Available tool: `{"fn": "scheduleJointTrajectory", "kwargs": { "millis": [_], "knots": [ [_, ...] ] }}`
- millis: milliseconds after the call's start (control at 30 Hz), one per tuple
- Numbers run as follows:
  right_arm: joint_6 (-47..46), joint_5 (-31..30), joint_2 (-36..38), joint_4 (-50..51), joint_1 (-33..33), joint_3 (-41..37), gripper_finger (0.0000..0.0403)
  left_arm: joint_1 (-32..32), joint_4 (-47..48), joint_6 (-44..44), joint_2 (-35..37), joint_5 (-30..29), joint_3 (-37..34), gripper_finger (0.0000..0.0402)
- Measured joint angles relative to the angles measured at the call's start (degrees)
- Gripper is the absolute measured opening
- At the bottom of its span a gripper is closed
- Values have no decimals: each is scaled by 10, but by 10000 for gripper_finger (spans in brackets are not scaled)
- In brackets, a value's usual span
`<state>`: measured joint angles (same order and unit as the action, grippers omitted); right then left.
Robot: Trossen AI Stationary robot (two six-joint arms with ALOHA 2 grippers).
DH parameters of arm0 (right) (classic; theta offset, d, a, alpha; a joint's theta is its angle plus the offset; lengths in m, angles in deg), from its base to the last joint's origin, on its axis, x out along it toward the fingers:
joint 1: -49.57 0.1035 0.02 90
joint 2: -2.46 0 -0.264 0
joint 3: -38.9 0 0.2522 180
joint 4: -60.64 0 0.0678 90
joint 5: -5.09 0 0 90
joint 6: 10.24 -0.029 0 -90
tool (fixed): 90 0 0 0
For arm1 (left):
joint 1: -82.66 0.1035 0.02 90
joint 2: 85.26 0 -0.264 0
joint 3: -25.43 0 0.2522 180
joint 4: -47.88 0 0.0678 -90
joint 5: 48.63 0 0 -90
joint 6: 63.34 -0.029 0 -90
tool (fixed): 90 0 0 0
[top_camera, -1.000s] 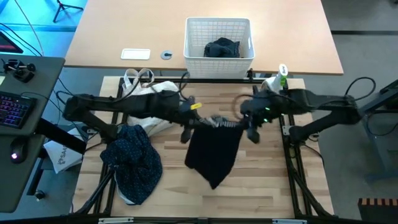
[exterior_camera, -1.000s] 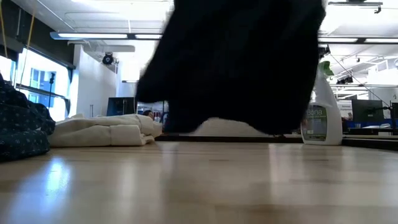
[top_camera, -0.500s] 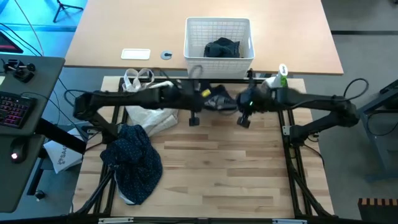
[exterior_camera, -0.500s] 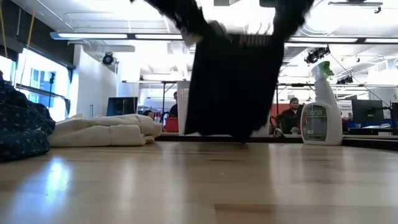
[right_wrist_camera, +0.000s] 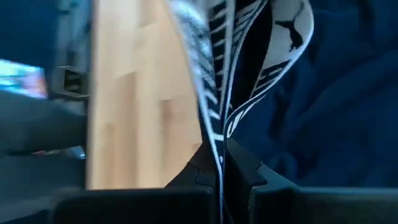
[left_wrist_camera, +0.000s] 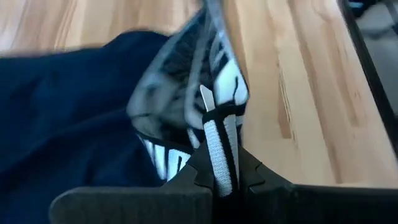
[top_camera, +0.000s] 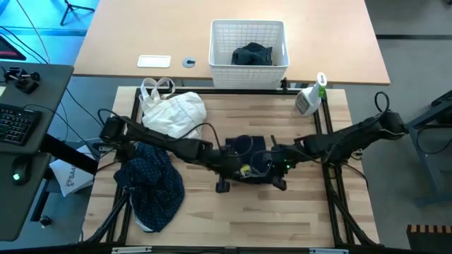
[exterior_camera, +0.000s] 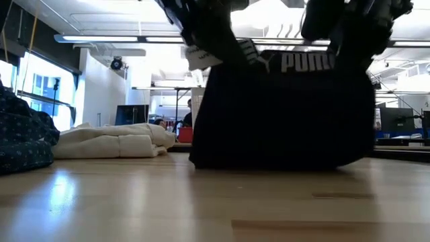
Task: Fold Laundry from Bin
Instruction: Fold the black boxer short
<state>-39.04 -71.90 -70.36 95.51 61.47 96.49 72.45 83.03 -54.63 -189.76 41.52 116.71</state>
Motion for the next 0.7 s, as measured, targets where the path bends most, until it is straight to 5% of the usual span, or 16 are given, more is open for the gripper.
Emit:
{"fn": "scheduleJointTrajectory", "kwargs": {
  "millis": [167,467,700],
  "knots": [
    [-24,-29,0,15,-23,13,1,17,17,71,4,-8,1,0],
    [69,-67,0,79,-196,19,0,87,38,97,1,-118,-1,0],
    [143,-50,-47,46,-287,19,0,117,-42,156,-4,-146,-94,0]
  ]
}}
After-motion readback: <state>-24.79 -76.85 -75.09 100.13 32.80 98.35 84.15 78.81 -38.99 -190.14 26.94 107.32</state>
